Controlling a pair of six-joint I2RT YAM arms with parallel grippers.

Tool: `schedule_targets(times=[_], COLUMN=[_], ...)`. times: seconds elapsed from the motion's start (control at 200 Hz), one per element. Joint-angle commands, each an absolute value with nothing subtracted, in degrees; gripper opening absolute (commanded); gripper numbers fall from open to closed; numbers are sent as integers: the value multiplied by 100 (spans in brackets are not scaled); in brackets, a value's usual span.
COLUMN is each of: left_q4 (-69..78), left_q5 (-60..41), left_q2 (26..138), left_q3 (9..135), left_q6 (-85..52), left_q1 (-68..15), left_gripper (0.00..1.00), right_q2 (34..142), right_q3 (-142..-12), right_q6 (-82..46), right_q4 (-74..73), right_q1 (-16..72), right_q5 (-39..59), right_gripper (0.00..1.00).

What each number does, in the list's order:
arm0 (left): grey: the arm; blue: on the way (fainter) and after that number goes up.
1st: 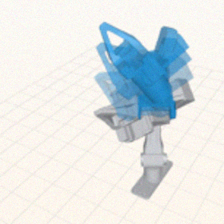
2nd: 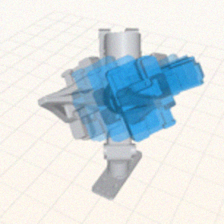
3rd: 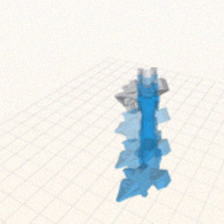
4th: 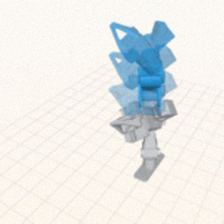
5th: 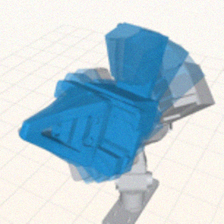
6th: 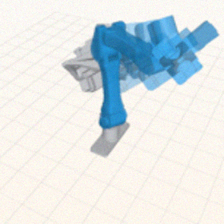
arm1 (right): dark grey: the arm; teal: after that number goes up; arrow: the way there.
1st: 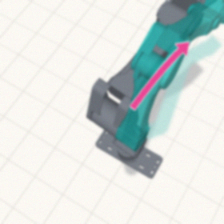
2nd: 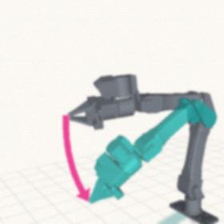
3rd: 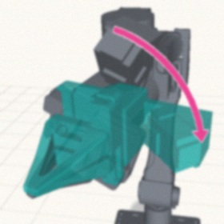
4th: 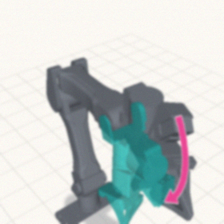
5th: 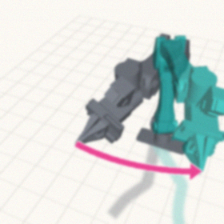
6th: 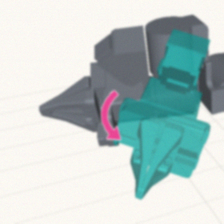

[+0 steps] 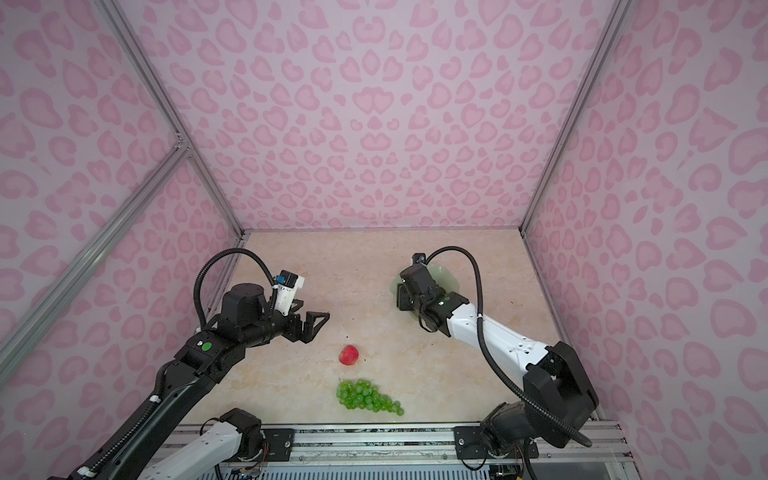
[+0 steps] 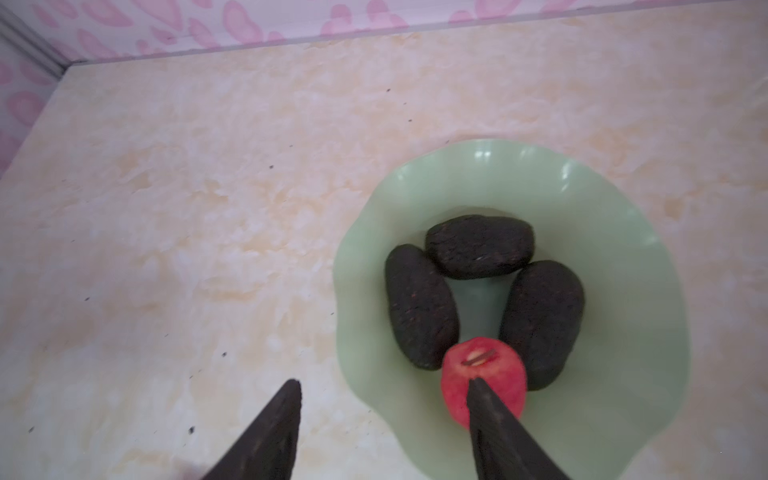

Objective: Place and organize the fake fruits in the fruit bowl
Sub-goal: 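Grasp the remaining red fruit with the right gripper, then place the red fruit into the bowl beside the other and release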

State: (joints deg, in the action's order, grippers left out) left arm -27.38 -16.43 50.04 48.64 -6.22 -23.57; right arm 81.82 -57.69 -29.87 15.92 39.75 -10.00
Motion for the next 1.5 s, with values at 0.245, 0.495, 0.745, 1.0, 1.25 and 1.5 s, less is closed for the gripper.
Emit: schedule_targets(times=[0.245,0.495,0.745,1.0,1.25,1.5], left_q4=[-2706,-2733,-2738,-2707,-2740,-2724], left_q5=[-1653,-1679,-1683,-1613,-1653,-1766], left_q2=[4959,4889,4838,4792,4760,4795], left_q3=[4848,4847,4838,4817,4843,4831], left_q6=[-597,-598,-602,-606,-605,-622], left_q1=[-2349,-2347,-2347,-2349,-2347,-2347], left_gripper=[99,99,99,99,99,99], right_q2=[8820,9758,10359,10412,9846,8489], right_q3=[-5161,-5691,-5875,-5838,-5590,-5443], right_q6=[-4590,-4869,-4978,-5053,-4989,-4328], right_q4=[494,159,328,395,321,1015], right_q1=[5759,6140,6177,6188,6115,5312], right_q5=[-459,-104,-48,-209,-375,-832], right_gripper=[67,68,64,45,30,28])
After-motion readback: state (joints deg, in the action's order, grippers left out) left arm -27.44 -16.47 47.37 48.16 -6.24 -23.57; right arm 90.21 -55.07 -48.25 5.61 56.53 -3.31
